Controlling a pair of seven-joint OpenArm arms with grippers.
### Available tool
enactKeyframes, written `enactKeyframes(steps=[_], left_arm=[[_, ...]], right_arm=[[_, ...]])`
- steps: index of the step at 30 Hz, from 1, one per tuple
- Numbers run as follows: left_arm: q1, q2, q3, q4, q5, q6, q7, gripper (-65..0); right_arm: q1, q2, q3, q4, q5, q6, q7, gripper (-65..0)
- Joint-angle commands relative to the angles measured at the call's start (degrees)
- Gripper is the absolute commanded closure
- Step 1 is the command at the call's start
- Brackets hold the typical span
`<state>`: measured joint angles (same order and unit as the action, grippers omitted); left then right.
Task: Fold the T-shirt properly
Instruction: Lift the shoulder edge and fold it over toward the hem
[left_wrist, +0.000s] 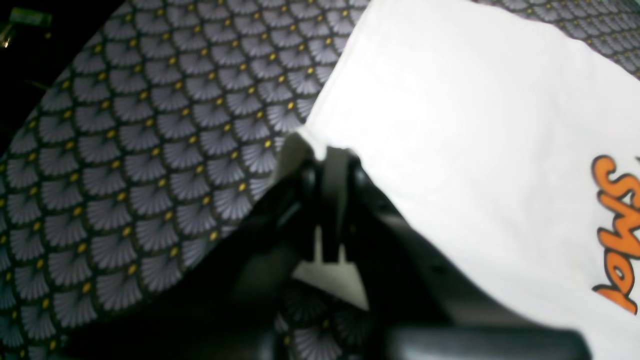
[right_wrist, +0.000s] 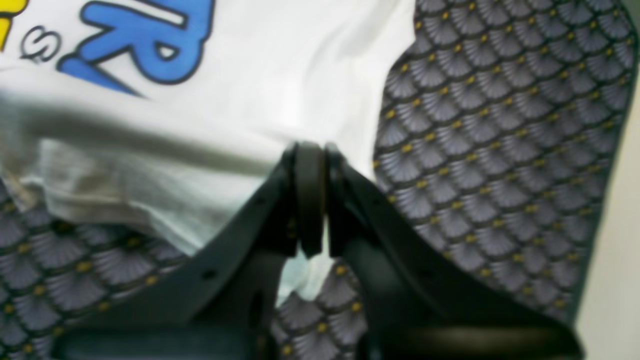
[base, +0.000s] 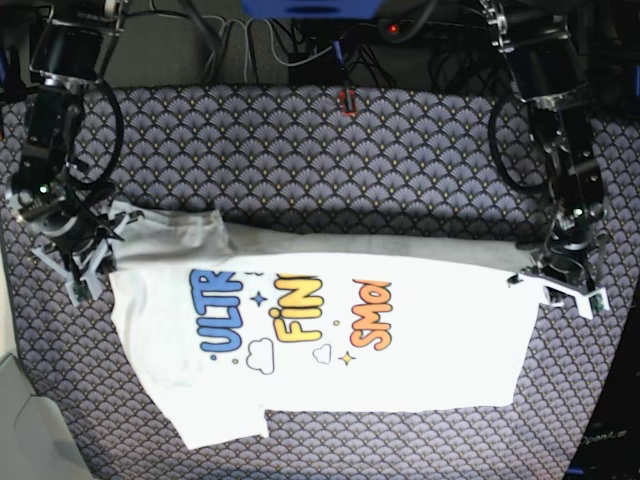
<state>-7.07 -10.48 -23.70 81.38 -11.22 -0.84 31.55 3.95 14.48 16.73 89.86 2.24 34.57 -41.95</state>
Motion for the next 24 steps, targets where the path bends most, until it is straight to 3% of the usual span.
enactKeyframes(steps=[1, 10, 18, 24], left_arm=[[-2.1, -0.8, -0.1, 0.2, 0.1, 0.2, -1.7, -0.4], [-6.4, -2.4, 6.5, -3.9, 0.1, 0.4, -2.2, -0.4], [-10.2, -2.5, 6.4, -8.0, 0.1, 0.4, -2.2, -0.4], [-11.0, -2.5, 6.3, -9.3, 0.1, 0.6, -2.3, -0.4]], right_arm=[[1.8, 0.8, -0.7, -0.1, -1.1, -0.4, 1.3, 0.0], [9.5, 1.4, -2.6, -8.5, -2.6, -0.3, 3.1, 0.0], [14.0, 4.0, -9.9, -15.5, -2.7, -0.5, 6.0, 0.0], [16.7, 4.1, -10.4, -20.0, -2.7, -0.5, 6.2, 0.0]])
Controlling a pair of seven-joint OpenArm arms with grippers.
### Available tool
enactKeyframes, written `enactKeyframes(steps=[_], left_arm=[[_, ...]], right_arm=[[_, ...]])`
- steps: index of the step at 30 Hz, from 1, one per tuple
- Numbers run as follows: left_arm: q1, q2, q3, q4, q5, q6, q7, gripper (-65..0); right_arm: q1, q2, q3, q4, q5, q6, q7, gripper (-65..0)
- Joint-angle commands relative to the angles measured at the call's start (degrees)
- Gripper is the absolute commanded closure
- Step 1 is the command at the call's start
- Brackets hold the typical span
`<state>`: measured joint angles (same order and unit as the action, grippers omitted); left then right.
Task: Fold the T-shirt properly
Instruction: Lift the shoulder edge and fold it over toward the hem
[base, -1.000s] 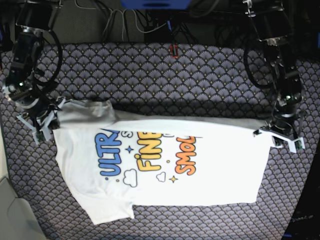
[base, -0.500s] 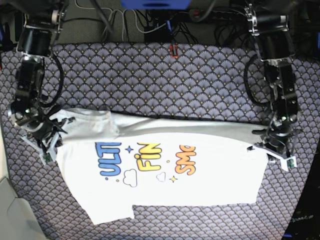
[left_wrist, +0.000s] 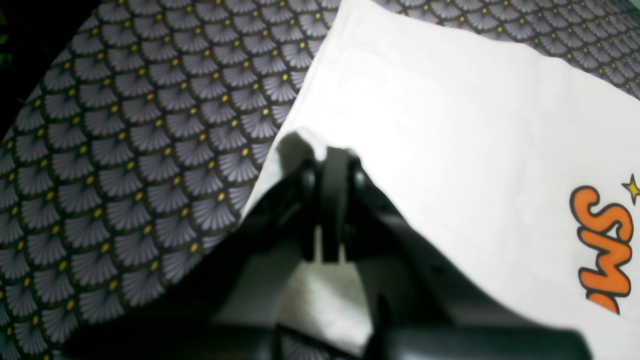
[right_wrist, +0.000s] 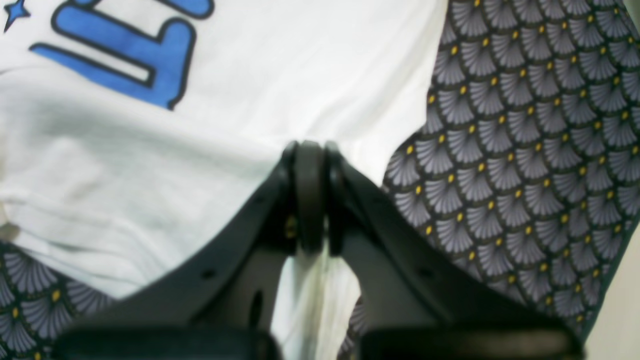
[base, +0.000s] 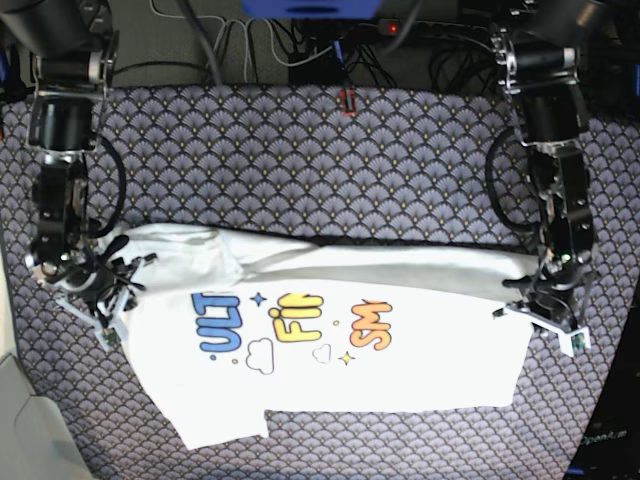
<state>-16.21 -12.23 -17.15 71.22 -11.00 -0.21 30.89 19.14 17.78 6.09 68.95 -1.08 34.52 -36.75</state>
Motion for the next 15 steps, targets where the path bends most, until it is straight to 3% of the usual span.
enactKeyframes(steps=[1, 15], left_arm=[[-1.9, -0.7, -0.2, 0.9, -0.1, 0.0, -1.7, -0.4], [-2.4, -2.1, -0.3, 0.6, -0.2, 0.0, -1.7, -0.4]], right_arm=[[2.0, 0.8, 0.3, 0.2, 0.6, -0.5, 1.1, 0.0], [6.1, 0.8, -8.2, -1.0, 0.6, -0.5, 1.2, 0.0]])
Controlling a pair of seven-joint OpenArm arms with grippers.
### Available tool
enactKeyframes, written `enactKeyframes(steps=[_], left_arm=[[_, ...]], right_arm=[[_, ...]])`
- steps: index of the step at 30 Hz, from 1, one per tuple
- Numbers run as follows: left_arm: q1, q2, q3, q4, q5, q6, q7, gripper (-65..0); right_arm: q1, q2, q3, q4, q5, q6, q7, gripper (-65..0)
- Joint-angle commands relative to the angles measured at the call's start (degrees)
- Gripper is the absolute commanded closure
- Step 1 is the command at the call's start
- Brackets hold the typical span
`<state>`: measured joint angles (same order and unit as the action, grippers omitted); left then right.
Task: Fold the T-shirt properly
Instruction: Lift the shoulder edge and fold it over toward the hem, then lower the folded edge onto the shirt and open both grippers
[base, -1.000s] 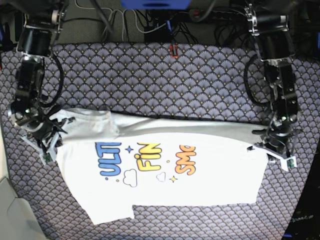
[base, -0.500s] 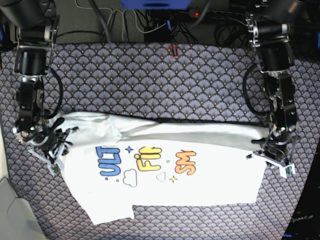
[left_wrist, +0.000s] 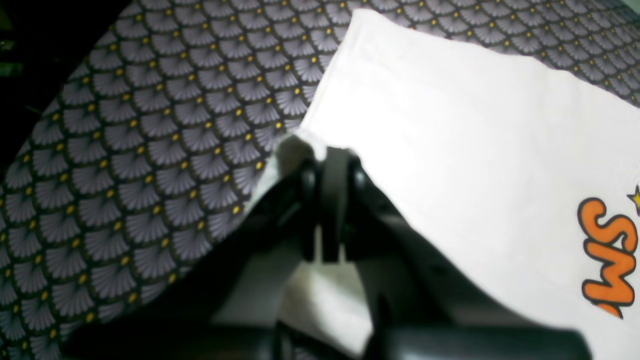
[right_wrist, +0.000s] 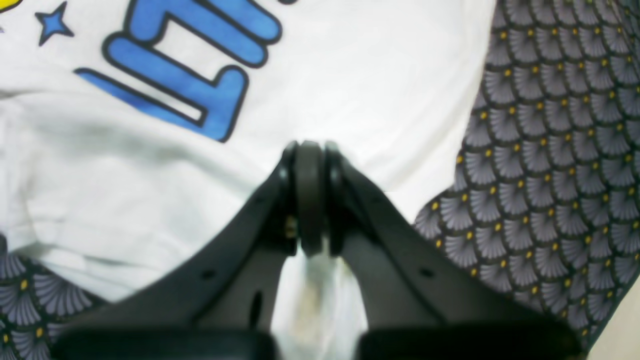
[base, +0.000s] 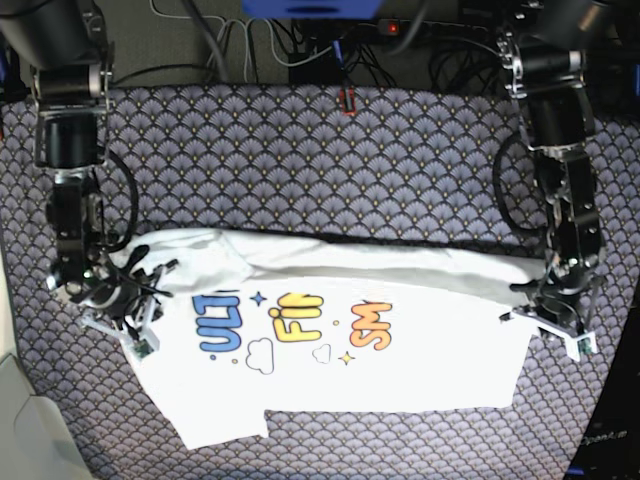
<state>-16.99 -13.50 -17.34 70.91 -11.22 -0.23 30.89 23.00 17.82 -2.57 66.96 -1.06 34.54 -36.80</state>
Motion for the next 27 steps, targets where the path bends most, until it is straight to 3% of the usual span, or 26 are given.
enactKeyframes(steps=[1, 27], left_arm=[[-1.4, -0.8, -0.1, 0.9, 0.0, 0.0, -1.7, -0.4], [-2.7, -1.5, -0.1, -3.6, 0.0, -0.1, -1.8, -0.4]], right_arm=[[2.3, 0.7, 0.2, 1.0, 0.6, -0.5, 1.2, 0.0], [3.1, 1.2, 0.2, 1.0, 0.6, -0.5, 1.2, 0.0]])
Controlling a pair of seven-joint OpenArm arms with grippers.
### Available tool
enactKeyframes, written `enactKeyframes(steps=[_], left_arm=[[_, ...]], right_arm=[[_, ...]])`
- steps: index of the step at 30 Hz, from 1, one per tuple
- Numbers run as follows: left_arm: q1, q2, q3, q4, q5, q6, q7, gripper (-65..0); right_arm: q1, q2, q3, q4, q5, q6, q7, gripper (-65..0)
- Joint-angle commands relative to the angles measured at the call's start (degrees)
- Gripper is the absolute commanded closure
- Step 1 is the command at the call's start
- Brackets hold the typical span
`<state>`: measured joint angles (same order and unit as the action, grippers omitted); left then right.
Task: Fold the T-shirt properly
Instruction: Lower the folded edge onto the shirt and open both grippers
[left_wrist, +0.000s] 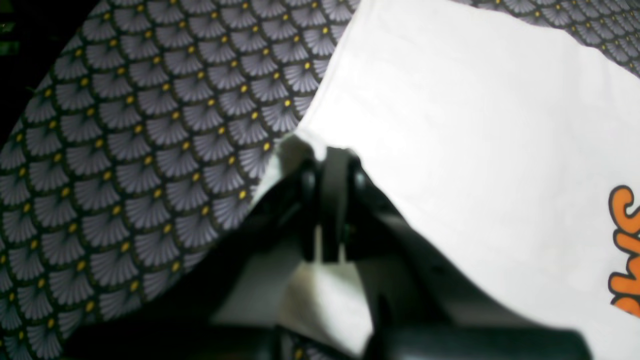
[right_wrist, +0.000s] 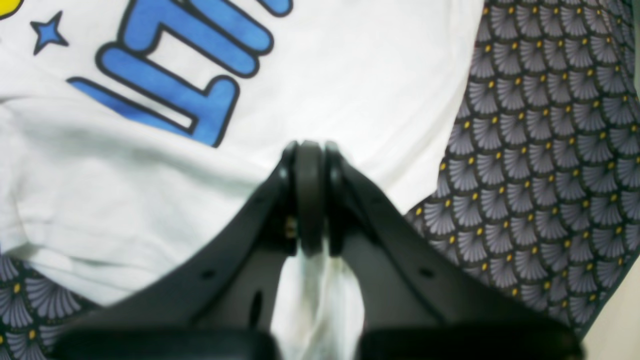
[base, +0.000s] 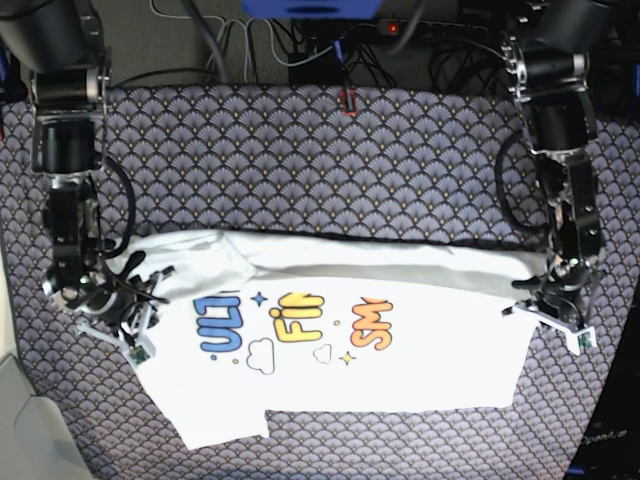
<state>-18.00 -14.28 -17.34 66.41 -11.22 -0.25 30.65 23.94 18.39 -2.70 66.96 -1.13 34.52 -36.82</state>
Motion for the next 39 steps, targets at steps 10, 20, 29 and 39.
enactKeyframes(steps=[10, 20, 29, 39], left_arm=[[-1.7, -0.8, -0.1, 0.6, 0.0, -0.2, -1.6, -0.5], [-3.3, -0.8, -0.1, -0.4, 0.0, -0.2, -1.6, -0.5], [-3.8, -0.8, 0.1, -0.5, 0.0, -0.3, -1.6, -0.5], [-3.8, -0.9, 0.0, -0.5, 0.0, -0.3, -1.5, -13.9]], right_arm=[[5.4, 0.6, 0.2, -4.9, 0.6, -0.5, 1.2, 0.0], [7.4, -0.2, -3.8, -5.1, -1.1, -0.5, 1.2, 0.0], [7.3, -2.9, -6.0, -4.9, -7.4, -0.5, 2.8, 0.0], [7.4, -2.1, -6.0, -5.0, -7.4, -0.5, 2.7, -5.4]])
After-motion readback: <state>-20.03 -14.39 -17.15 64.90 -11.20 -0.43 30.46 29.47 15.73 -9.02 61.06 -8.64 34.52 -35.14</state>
